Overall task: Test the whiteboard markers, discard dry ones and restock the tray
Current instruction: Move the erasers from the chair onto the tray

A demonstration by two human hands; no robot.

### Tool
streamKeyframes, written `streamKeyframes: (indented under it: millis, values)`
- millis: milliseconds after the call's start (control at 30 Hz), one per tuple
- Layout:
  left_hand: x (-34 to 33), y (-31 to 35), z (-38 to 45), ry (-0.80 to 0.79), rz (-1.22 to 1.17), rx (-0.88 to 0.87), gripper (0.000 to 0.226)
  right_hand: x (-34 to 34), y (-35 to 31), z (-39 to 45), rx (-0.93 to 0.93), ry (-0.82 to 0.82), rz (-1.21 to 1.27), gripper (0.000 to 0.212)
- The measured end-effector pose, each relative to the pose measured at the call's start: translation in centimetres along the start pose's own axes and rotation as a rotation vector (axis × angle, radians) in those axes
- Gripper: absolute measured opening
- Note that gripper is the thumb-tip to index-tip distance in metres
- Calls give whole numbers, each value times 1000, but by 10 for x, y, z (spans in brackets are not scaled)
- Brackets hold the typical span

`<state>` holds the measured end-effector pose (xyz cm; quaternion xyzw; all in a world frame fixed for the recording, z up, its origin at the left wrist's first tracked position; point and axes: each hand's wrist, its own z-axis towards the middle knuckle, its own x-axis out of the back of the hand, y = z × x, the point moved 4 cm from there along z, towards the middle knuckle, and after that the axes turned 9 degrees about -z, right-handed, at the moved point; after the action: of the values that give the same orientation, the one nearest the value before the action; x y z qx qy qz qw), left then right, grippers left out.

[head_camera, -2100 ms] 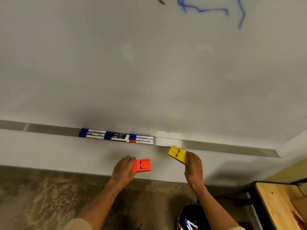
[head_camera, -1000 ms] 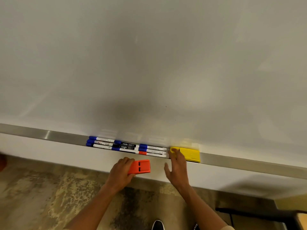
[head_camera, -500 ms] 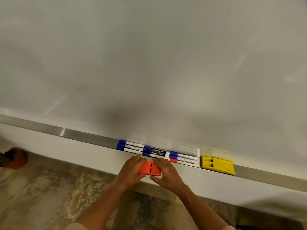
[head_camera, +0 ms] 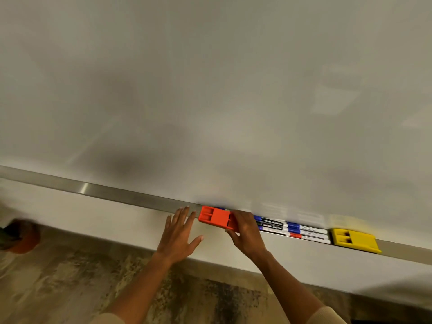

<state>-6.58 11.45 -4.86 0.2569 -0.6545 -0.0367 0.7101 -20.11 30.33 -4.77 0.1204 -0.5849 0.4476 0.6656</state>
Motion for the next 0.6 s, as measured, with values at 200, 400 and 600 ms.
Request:
streamKeyframes:
  millis: [200, 400, 600]
  values:
    - [12, -57, -9, -40, 83, 77, 94, -35, -24, 30, -81, -39, -15, 46]
    - [16, -88, -10, -80, 67, 125, 92, -60, -46, 52, -98, -41, -41, 46]
    - [15, -105, -8, -77, 78, 116, 96, -78, -58, 62, -110, -14, -84, 50]
